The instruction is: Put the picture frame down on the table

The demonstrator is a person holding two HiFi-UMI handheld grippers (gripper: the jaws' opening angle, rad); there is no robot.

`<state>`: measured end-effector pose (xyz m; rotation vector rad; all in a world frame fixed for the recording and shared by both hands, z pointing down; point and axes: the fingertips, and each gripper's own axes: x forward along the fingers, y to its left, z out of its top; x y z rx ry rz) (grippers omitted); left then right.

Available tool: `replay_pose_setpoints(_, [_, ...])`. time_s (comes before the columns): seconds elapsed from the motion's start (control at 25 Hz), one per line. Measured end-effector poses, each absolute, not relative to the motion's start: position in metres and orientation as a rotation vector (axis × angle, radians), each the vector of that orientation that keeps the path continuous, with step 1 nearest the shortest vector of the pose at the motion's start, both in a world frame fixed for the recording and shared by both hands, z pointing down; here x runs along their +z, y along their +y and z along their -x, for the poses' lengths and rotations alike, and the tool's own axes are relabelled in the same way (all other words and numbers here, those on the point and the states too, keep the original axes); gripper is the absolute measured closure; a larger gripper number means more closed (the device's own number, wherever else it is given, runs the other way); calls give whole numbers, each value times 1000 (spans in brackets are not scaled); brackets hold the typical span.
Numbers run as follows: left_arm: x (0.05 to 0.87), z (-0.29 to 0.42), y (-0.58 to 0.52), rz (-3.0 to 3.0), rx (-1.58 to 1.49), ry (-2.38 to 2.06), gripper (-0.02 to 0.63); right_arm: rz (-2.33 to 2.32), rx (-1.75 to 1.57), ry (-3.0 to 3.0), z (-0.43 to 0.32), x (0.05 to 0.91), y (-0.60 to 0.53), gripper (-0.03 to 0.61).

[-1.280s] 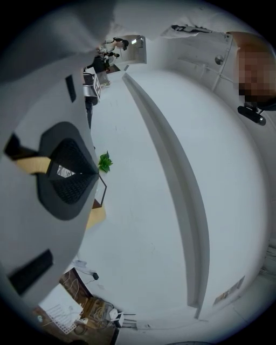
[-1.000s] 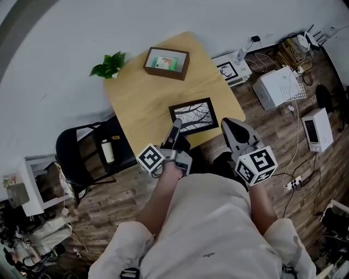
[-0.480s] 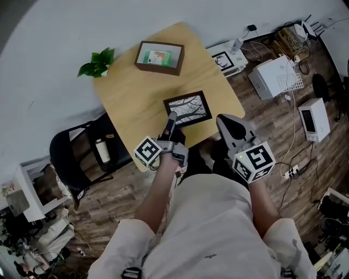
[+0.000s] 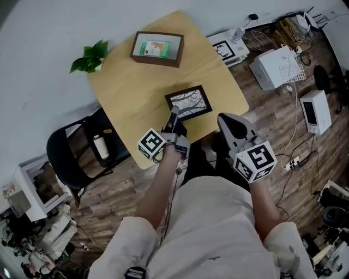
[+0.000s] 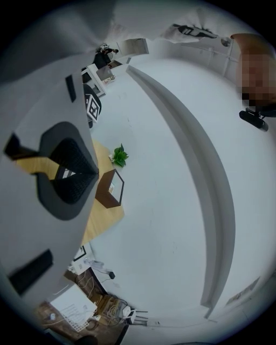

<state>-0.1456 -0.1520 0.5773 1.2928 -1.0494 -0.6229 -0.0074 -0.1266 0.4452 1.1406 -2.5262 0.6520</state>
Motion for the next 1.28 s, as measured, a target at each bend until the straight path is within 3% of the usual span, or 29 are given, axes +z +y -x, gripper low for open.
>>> replay_pose_setpoints(1.28, [621,122,-144,-1454,-346,-1193,551,-1162,719,-2493,-13,469,-111,580])
